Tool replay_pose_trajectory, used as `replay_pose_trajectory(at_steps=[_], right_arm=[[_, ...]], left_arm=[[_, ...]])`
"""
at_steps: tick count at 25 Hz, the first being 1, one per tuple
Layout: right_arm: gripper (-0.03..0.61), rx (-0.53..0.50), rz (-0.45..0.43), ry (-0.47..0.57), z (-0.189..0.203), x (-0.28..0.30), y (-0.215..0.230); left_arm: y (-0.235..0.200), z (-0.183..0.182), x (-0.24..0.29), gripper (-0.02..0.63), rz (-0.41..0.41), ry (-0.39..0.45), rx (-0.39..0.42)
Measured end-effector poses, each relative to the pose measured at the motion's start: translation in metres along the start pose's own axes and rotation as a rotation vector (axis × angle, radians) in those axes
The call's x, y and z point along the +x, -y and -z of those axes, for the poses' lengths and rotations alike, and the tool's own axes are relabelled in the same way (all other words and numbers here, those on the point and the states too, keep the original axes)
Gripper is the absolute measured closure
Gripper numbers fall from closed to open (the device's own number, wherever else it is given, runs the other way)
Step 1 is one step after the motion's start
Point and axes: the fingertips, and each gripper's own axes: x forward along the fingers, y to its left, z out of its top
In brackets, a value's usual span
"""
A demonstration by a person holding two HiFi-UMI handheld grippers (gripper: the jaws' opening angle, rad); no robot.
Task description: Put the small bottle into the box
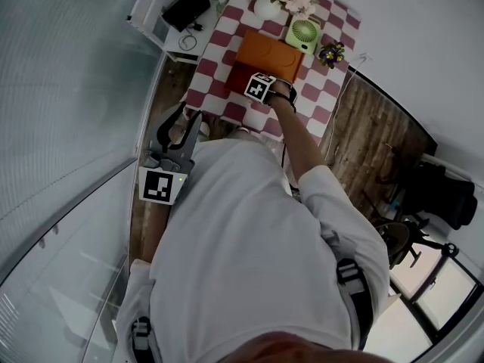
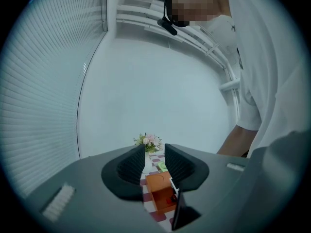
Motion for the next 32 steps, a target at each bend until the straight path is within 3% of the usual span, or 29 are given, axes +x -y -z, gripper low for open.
replay_pose_trajectory(at_steps=[6,10,15,19,22,25,29,32], right_arm=[[0.350,0.042,0.007,0.035,0.003,0.001,0.000],[0.301,0.097,0.022,0.108,0.000,-0.010,0.001],[0.313,0.246,0.067,0.230,0.006,-0.044,0.005],[0.437,0.457,0.064,0.511,-0.010,-0.087,0.001],[0.482,0.599,0.063,0.685,-0.012,-0.116,-0.012],[0.578,0.747,0.055,0.953,-0.022,-0.156,-0.026],[0.578,0.875,0.004,1.341,-0.042,-0.231,-0.059],[0.578,0.846,0.059,1.512,-0.057,-0.290,-0.082]], left_arm=[[0.009,0.000,-0.008,0.485,0.030,-0.003,-0.011],[0.012,0.003,-0.014,0.485,0.052,-0.007,-0.023],[0.016,0.007,-0.020,0.485,0.100,0.006,-0.033],[0.016,0.009,-0.018,0.486,0.160,0.028,-0.044],[0.023,0.004,-0.013,0.488,0.229,0.049,-0.029],[0.031,-0.002,-0.006,0.489,0.309,0.073,-0.024],[0.042,-0.003,-0.003,0.491,0.449,0.089,0.050],[0.043,-0.007,-0.002,0.497,0.536,0.109,0.090]])
